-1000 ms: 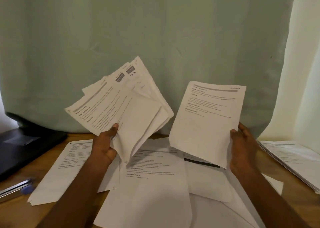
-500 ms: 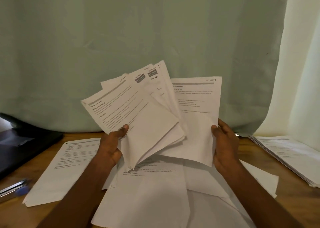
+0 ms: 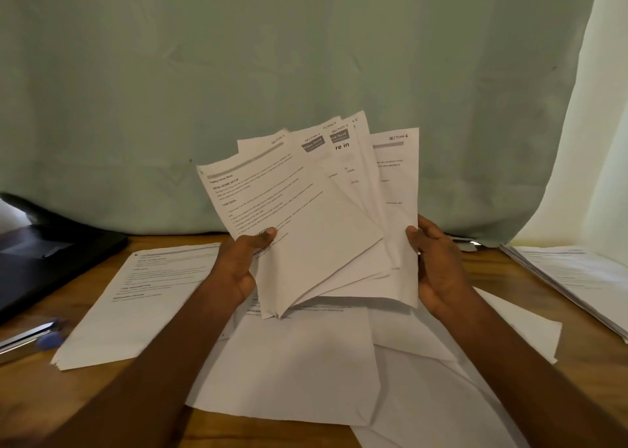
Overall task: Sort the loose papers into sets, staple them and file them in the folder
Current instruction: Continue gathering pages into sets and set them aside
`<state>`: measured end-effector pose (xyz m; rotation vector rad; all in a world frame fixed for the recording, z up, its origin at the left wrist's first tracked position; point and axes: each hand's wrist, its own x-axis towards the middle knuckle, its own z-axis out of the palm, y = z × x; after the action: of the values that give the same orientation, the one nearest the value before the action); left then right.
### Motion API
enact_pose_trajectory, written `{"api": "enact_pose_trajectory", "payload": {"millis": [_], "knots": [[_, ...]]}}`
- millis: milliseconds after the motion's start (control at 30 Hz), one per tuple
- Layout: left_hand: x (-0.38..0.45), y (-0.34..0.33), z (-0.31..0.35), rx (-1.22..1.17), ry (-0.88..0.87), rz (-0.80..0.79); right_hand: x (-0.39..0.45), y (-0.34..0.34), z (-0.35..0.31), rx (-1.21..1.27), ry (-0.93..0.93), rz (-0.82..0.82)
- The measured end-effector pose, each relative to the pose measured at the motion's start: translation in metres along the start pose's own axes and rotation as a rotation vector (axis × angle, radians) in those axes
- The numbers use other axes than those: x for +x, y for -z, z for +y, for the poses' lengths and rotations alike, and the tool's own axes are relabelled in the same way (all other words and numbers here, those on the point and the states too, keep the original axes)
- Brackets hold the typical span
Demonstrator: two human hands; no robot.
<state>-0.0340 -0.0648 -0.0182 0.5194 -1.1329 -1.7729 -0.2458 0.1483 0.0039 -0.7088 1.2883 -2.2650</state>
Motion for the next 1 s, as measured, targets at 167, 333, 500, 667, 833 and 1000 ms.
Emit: {"api": "enact_pose_trajectory", "payload": {"millis": [167, 333, 500, 667, 833, 1000], "knots": [[0.002, -0.002, 0.001, -0.015, -0.001, -0.016, -0.004, -0.003, 0.0, 0.007, -0.004, -0.052], [0.0, -0.004, 0.0, -0.051, 0.028, -0.077, -0.004, -0.005, 0.003, 0.029, -0.034, -0.084], [0.0, -0.004, 0.004, -0.013, -0.003, -0.063, -0.005, -0.006, 0.0, 0.057, -0.076, -0.128], [0.001, -0.001, 0.0, 0.012, -0.021, -0.075, -0.006, -0.004, 0.002, 0.057, -0.102, -0.149], [0.002, 0.0, 0.006, 0.067, -0.062, -0.084, -0.006, -0.005, 0.003, 0.039, -0.069, -0.118], [0.0, -0.001, 0.014, 0.157, -0.169, -0.048, -0.007, -0.009, 0.004, 0.08, -0.041, -0.079]]}}
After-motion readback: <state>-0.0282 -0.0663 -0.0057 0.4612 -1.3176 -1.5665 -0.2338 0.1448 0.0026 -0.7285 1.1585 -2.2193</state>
